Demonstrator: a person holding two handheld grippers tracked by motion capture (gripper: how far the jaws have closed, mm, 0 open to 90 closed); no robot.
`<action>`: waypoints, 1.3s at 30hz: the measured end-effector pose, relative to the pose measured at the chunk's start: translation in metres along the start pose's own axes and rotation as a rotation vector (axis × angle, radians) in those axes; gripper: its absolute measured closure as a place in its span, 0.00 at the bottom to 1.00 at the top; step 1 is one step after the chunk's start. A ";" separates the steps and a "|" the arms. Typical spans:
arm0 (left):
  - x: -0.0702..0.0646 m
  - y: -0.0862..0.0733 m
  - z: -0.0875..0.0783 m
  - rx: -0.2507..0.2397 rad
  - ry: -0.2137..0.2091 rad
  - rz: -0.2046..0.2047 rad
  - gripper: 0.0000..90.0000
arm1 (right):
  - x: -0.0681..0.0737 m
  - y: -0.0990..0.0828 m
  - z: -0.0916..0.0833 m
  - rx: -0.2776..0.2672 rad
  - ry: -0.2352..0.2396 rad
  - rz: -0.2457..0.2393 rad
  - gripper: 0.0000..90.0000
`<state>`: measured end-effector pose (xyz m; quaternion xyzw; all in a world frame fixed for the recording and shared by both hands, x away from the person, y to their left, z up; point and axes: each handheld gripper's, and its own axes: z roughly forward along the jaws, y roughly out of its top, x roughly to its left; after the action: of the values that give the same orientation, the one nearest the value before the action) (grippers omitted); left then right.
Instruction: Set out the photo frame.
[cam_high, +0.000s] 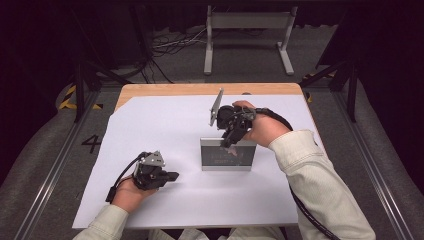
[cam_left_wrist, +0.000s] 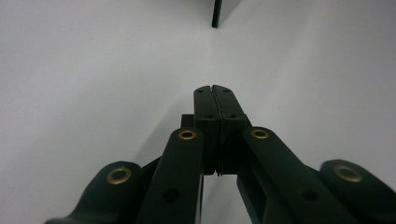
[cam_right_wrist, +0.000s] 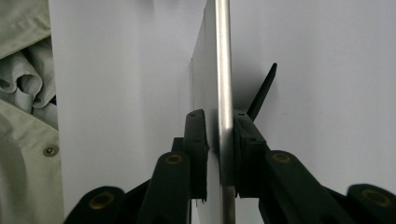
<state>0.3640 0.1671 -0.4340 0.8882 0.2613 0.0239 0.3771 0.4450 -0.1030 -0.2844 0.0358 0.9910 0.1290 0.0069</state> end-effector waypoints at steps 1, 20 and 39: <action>0.000 0.000 0.000 0.000 0.001 0.001 0.99 | 0.000 0.000 0.000 -0.002 -0.002 0.005 0.83; 0.001 0.000 0.001 -0.003 -0.002 0.000 0.98 | -0.009 -0.010 -0.005 -0.093 -0.092 0.051 0.55; 0.007 0.005 0.004 -0.012 -0.025 -0.013 0.90 | -0.004 -0.039 -0.031 -0.139 -0.118 0.099 0.55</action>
<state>0.3737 0.1650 -0.4345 0.8844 0.2623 0.0117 0.3859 0.4453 -0.1491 -0.2648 0.0915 0.9746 0.1951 0.0615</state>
